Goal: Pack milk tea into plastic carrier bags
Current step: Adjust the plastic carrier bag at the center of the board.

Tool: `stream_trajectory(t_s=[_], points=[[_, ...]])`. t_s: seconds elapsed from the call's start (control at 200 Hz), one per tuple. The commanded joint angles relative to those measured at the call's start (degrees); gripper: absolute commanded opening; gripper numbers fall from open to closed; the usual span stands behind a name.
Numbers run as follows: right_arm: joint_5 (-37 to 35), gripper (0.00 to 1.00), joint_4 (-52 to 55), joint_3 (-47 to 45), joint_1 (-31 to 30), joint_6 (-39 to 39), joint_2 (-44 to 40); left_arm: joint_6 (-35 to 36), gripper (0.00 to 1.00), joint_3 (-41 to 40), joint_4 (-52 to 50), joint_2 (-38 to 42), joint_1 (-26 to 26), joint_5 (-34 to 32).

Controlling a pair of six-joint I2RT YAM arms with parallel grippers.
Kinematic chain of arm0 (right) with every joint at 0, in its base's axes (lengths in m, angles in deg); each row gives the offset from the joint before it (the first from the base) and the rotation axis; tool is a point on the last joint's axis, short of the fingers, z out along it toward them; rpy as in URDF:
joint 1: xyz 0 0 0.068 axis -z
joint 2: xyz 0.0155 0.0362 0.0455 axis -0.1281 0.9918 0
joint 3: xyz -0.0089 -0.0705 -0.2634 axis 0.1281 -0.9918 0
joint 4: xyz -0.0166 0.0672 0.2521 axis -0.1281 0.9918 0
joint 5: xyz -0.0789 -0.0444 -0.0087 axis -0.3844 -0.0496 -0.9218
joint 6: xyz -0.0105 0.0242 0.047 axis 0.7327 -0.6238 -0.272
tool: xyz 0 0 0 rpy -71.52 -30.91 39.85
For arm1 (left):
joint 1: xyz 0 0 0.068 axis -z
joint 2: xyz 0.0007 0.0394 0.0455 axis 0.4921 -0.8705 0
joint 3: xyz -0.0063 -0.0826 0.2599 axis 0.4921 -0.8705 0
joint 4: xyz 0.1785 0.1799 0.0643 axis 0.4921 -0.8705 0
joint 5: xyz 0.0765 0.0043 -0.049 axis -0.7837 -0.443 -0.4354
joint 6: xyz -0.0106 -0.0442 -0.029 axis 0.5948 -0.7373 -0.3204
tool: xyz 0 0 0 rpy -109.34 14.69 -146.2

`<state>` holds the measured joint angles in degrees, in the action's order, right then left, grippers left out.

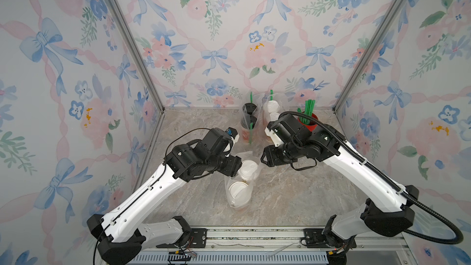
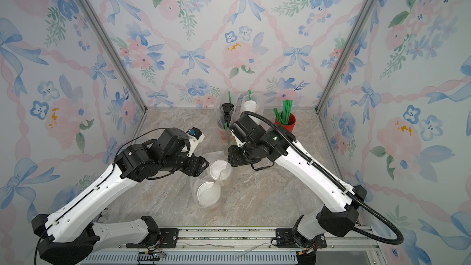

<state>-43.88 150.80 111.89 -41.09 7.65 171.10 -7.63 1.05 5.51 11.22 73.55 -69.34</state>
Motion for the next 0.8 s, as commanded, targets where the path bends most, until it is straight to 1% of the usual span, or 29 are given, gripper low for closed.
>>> stream_trajectory(t_s=[0.0,0.145,0.285,0.37,0.44,0.485,0.58,0.68,0.735,0.795], points=[[-1.74,0.51,-2.76,-2.34,5.50,2.60,-3.58,6.42,0.72,1.87,1.43,-2.02,-3.03,0.47],[-0.19,0.51,-7.58,-6.64,15.53,5.67,-5.80,8.11,0.72,1.99,5.66,-4.71,-6.86,5.68],[0.14,0.50,-13.44,-9.21,24.67,9.55,-5.57,7.21,0.70,3.45,7.27,-7.67,-8.62,6.06],[0.46,0.49,-17.20,-9.36,29.08,11.50,-4.07,6.42,0.69,3.88,8.38,-8.26,-9.04,5.92],[0.95,0.46,-20.48,-9.22,31.77,13.53,-2.29,5.69,0.68,3.76,9.23,-8.31,-9.34,6.06],[0.00,0.44,-21.43,-8.41,33.05,14.58,-0.68,5.17,0.67,3.74,9.55,-8.39,-9.53,5.82],[-4.84,0.39,-22.09,-6.23,34.40,19.07,2.86,4.26,0.66,3.27,10.01,-7.80,-9.79,5.33],[-9.42,0.37,-22.23,-5.09,35.81,22.71,5.95,3.65,0.66,2.47,11.01,-6.97,-10.10,5.57],[-10.34,0.37,-22.73,-5.17,36.95,24.07,7.35,3.40,0.66,2.41,11.03,-6.92,-10.23,5.75],[-9.69,0.37,-23.60,-5.59,38.54,24.38,8.46,3.20,0.66,2.29,11.30,-6.77,-10.23,5.88]])
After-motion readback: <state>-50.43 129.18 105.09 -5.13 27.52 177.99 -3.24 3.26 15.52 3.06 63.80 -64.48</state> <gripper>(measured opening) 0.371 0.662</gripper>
